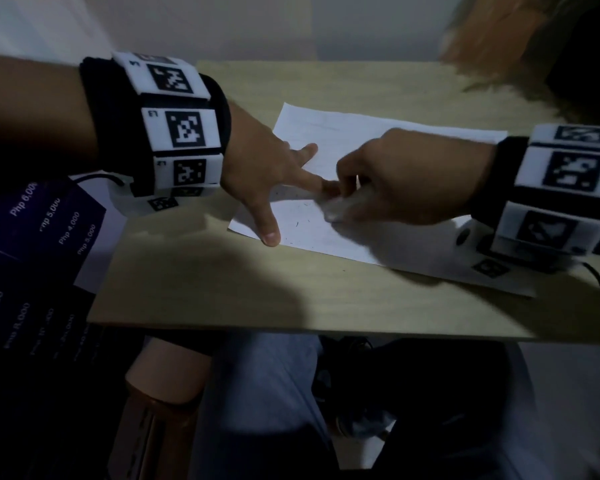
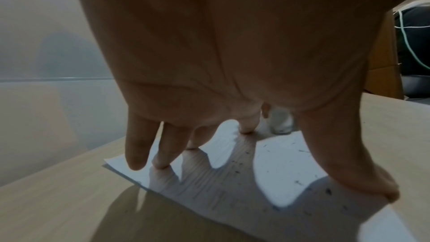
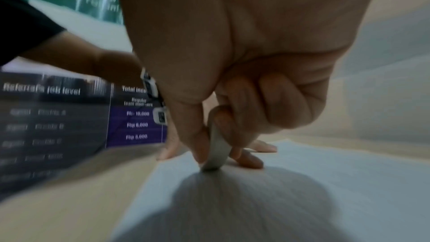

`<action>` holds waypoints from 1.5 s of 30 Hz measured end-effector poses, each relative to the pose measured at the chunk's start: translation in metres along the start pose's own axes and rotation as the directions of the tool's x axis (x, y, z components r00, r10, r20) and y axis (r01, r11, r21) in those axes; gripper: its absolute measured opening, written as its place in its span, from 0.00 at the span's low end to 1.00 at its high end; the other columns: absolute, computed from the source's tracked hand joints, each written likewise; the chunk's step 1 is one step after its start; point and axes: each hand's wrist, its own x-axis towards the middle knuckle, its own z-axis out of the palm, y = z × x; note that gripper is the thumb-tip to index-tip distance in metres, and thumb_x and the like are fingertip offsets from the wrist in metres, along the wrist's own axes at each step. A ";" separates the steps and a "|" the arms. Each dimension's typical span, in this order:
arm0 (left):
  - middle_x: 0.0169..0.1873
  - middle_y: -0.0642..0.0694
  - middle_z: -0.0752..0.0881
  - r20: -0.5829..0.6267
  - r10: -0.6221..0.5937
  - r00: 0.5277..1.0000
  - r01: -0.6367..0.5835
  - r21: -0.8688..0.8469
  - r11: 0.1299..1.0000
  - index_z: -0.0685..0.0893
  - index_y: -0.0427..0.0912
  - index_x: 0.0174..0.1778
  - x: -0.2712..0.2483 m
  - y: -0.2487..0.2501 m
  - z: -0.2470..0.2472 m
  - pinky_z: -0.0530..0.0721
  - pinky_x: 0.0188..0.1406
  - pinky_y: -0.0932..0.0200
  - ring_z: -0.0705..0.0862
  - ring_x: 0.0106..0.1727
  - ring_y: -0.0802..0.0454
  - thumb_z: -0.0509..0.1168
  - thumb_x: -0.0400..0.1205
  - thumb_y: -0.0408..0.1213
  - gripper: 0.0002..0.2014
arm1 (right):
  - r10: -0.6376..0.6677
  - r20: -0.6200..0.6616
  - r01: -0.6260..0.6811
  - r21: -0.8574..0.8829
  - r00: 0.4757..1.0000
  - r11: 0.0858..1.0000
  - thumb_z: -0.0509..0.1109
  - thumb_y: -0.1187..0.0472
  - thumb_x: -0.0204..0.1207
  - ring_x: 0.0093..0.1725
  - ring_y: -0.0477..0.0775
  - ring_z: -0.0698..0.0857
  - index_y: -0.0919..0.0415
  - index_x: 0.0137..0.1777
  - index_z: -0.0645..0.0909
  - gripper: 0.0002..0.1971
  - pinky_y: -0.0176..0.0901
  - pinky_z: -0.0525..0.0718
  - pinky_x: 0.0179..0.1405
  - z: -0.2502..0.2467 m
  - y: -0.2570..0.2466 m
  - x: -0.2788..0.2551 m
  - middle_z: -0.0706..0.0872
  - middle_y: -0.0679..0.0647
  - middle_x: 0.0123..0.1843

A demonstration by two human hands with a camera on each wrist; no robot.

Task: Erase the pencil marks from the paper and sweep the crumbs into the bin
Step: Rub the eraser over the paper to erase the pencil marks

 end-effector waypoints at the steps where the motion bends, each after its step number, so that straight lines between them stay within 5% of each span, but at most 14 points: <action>1: 0.87 0.42 0.28 0.000 0.001 1.000 -0.001 0.005 1.000 0.31 0.79 0.81 0.000 0.000 0.000 0.64 0.84 0.41 0.55 0.88 0.35 0.67 0.72 0.74 0.54 | -0.002 -0.040 0.001 -0.036 0.999 0.999 0.61 0.33 0.73 0.38 0.55 0.81 0.50 0.45 0.80 0.20 0.48 0.79 0.43 0.003 0.001 0.000 0.84 0.48 0.38; 5: 0.87 0.42 0.29 0.010 0.026 1.000 -0.026 -0.014 1.000 0.34 0.84 0.77 0.000 -0.001 0.000 0.65 0.83 0.41 0.56 0.88 0.35 0.68 0.72 0.73 0.51 | -0.115 0.000 0.114 -0.037 0.993 0.993 0.66 0.39 0.77 0.37 0.58 0.82 0.51 0.44 0.74 0.16 0.53 0.84 0.42 0.017 -0.016 -0.016 0.81 0.50 0.37; 8: 0.87 0.43 0.28 0.010 0.017 1.000 -0.017 0.000 1.000 0.32 0.83 0.78 0.002 -0.001 -0.001 0.65 0.83 0.38 0.56 0.88 0.35 0.67 0.71 0.75 0.53 | -0.025 0.068 0.024 0.009 0.997 1.000 0.69 0.35 0.73 0.38 0.49 0.82 0.48 0.46 0.82 0.17 0.48 0.80 0.44 0.004 -0.007 -0.007 0.85 0.46 0.38; 11: 0.87 0.43 0.28 0.012 0.001 1.000 -0.001 0.016 1.000 0.31 0.79 0.81 0.000 0.000 -0.001 0.65 0.83 0.38 0.56 0.88 0.35 0.67 0.72 0.74 0.54 | 0.005 -0.033 -0.008 -0.092 0.999 0.996 0.65 0.36 0.76 0.40 0.57 0.81 0.51 0.47 0.78 0.18 0.48 0.79 0.42 0.004 -0.002 -0.005 0.82 0.49 0.40; 15: 0.86 0.43 0.27 0.016 0.009 1.000 -0.009 -0.018 1.000 0.24 0.88 0.63 -0.003 0.002 -0.002 0.59 0.84 0.43 0.50 0.89 0.36 0.68 0.73 0.73 0.51 | -0.108 0.030 0.109 -0.046 0.994 0.993 0.64 0.39 0.77 0.36 0.57 0.80 0.52 0.45 0.77 0.16 0.51 0.82 0.41 0.013 -0.021 -0.021 0.80 0.49 0.37; 18: 0.86 0.44 0.27 0.016 0.000 1.000 0.000 -0.004 1.000 0.29 0.87 0.73 -0.002 0.002 -0.001 0.60 0.85 0.41 0.51 0.89 0.36 0.67 0.73 0.73 0.51 | -0.023 0.054 0.022 0.025 0.998 0.999 0.70 0.36 0.74 0.39 0.49 0.83 0.48 0.45 0.83 0.16 0.47 0.79 0.44 0.002 -0.007 -0.008 0.85 0.45 0.37; 20: 0.86 0.44 0.27 0.014 -0.010 1.000 0.010 0.008 1.000 0.32 0.79 0.81 -0.001 0.001 0.000 0.61 0.85 0.39 0.51 0.89 0.37 0.67 0.73 0.74 0.54 | 0.011 0.006 -0.011 -0.010 1.000 1.000 0.65 0.34 0.73 0.42 0.54 0.83 0.49 0.46 0.82 0.19 0.47 0.77 0.43 0.000 0.001 -0.003 0.84 0.46 0.38; 23: 0.86 0.45 0.26 0.032 0.000 0.999 0.001 -0.029 1.000 0.31 0.82 0.79 -0.002 0.001 0.000 0.59 0.86 0.40 0.48 0.90 0.37 0.69 0.72 0.73 0.54 | -0.060 -0.030 0.058 -0.056 0.998 0.997 0.61 0.37 0.76 0.39 0.59 0.82 0.51 0.45 0.79 0.18 0.50 0.81 0.42 0.012 -0.010 -0.013 0.80 0.48 0.35; 28: 0.85 0.46 0.23 0.053 -0.005 0.999 0.007 -0.049 0.999 0.31 0.83 0.78 -0.003 0.002 -0.002 0.56 0.86 0.40 0.44 0.90 0.40 0.70 0.71 0.72 0.55 | -0.004 0.045 0.003 0.009 0.999 1.000 0.69 0.34 0.73 0.37 0.45 0.81 0.48 0.46 0.83 0.18 0.46 0.78 0.41 -0.001 -0.002 -0.006 0.84 0.44 0.36; 34: 0.84 0.48 0.22 0.058 0.009 0.998 -0.004 -0.085 0.996 0.29 0.90 0.71 -0.005 0.002 -0.001 0.56 0.86 0.39 0.43 0.90 0.39 0.60 0.74 0.76 0.45 | -0.055 0.006 0.055 -0.123 0.998 0.991 0.62 0.38 0.76 0.37 0.57 0.80 0.49 0.45 0.77 0.15 0.50 0.81 0.41 0.009 -0.015 -0.015 0.78 0.48 0.37; 38: 0.85 0.46 0.23 0.027 -0.024 0.999 0.024 0.003 1.000 0.28 0.82 0.77 -0.005 0.008 -0.003 0.60 0.83 0.40 0.50 0.89 0.38 0.55 0.81 0.72 0.41 | 0.016 0.052 -0.012 -0.075 0.998 0.997 0.67 0.35 0.75 0.42 0.54 0.82 0.47 0.51 0.84 0.17 0.50 0.83 0.48 -0.006 -0.006 -0.006 0.86 0.47 0.42; 42: 0.86 0.46 0.25 0.021 -0.017 1.000 0.016 0.033 0.999 0.31 0.81 0.79 -0.007 0.008 -0.003 0.62 0.82 0.41 0.51 0.90 0.39 0.55 0.81 0.72 0.41 | -0.040 0.016 0.042 -0.155 0.999 0.987 0.60 0.37 0.77 0.39 0.60 0.81 0.49 0.48 0.80 0.17 0.50 0.82 0.41 0.007 -0.019 -0.017 0.78 0.50 0.38; 45: 0.86 0.45 0.25 0.016 -0.008 1.000 0.008 0.038 0.999 0.29 0.82 0.78 -0.005 0.006 -0.002 0.62 0.82 0.42 0.50 0.90 0.38 0.55 0.80 0.72 0.42 | -0.017 0.080 0.020 -0.030 0.997 0.999 0.68 0.35 0.75 0.38 0.51 0.82 0.48 0.45 0.83 0.17 0.48 0.83 0.45 0.001 -0.014 -0.010 0.82 0.44 0.35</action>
